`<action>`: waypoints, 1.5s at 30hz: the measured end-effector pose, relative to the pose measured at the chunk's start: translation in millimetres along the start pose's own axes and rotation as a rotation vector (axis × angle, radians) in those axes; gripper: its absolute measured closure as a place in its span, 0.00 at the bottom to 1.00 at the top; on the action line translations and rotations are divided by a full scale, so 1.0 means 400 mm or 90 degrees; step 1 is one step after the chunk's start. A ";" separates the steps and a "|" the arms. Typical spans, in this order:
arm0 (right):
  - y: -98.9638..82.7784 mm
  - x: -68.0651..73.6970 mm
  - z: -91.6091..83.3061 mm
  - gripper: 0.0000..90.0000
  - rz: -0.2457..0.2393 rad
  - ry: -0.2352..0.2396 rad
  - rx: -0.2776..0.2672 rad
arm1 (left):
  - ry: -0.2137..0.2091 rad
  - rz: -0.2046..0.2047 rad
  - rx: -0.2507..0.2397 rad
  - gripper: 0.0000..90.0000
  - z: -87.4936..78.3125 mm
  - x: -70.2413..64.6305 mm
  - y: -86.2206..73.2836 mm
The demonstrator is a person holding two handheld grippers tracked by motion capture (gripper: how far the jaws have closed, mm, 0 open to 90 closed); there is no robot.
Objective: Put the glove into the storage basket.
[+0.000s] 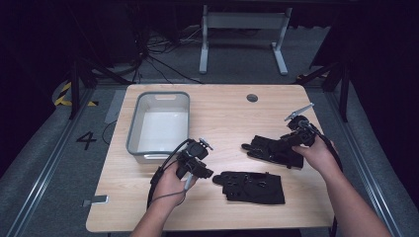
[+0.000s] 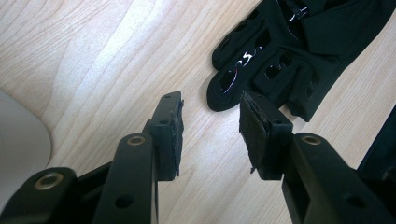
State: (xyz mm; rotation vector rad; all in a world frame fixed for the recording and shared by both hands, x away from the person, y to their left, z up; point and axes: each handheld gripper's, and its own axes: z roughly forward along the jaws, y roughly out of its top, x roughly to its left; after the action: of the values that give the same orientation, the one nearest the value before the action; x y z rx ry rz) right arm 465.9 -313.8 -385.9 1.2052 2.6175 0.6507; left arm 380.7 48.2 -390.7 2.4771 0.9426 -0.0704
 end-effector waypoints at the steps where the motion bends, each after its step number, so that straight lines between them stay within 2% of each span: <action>1: 0.000 -0.017 0.007 0.80 0.001 -0.002 0.002 | 0.000 0.001 0.002 0.66 0.003 -0.001 0.001; 5: 0.001 -0.049 0.024 0.79 0.009 -0.010 0.019 | -0.002 0.003 0.002 0.65 0.007 -0.003 0.004; 8: 0.001 -0.058 0.032 0.78 0.012 -0.005 0.023 | -0.004 0.003 0.003 0.65 0.008 -0.003 0.004; 9: 0.000 -0.065 0.043 0.73 0.011 -0.011 0.027 | -0.004 0.003 0.003 0.65 0.009 -0.002 0.004; 10: 0.000 -0.065 0.043 0.73 0.011 -0.011 0.027 | -0.004 0.003 0.003 0.65 0.010 -0.001 0.004; 11: -0.001 -0.073 0.054 0.68 0.010 -0.026 0.031 | -0.005 0.005 0.005 0.64 0.011 -0.001 0.005; 13: -0.002 -0.078 0.062 0.67 0.015 -0.030 0.036 | -0.004 0.005 0.005 0.62 0.011 -0.001 0.005; 16: -0.003 -0.083 0.071 0.64 0.011 -0.022 0.036 | -0.003 0.003 -0.001 0.62 0.009 -0.002 0.004; 22: -0.009 -0.083 0.096 0.57 0.011 -0.008 0.060 | -0.001 0.004 -0.001 0.61 0.009 -0.002 0.004; 24: -0.014 -0.084 0.104 0.59 0.013 -0.005 0.066 | -0.001 0.006 -0.001 0.60 0.009 -0.003 0.005; 27: -0.020 -0.090 0.105 0.70 0.032 0.017 0.062 | -0.001 0.007 -0.001 0.60 0.009 -0.003 0.006; 28: -0.020 -0.090 0.105 0.70 0.032 0.017 0.062 | -0.001 0.007 0.000 0.60 0.009 -0.003 0.006; 29: -0.020 -0.087 0.104 0.76 0.032 0.016 0.064 | -0.001 0.010 0.000 0.60 0.010 -0.003 0.006; 30: -0.020 -0.087 0.104 0.76 0.032 0.016 0.064 | -0.001 0.010 0.000 0.60 0.010 -0.003 0.006; 31: -0.018 -0.084 0.105 0.83 0.033 0.017 0.064 | 0.000 0.012 0.001 0.60 0.010 -0.004 0.007; 33: -0.018 -0.082 0.105 0.86 0.031 0.013 0.064 | 0.001 0.010 0.001 0.60 0.011 -0.005 0.007; 34: -0.015 -0.075 0.102 0.92 0.020 0.002 0.070 | 0.001 0.011 0.001 0.60 0.011 -0.005 0.007; 38: -0.014 -0.069 0.098 0.94 0.013 -0.002 0.069 | 0.001 0.012 0.000 0.60 0.010 -0.003 0.007; 45: -0.012 -0.044 0.046 0.95 -0.003 0.002 0.023 | -0.001 0.008 -0.002 0.60 0.009 -0.001 0.006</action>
State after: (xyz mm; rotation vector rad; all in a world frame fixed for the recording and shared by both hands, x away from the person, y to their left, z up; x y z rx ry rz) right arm 480.5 -324.3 -404.6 1.2096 2.6449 0.6067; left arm 382.3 44.6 -392.5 2.4796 0.9247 -0.0664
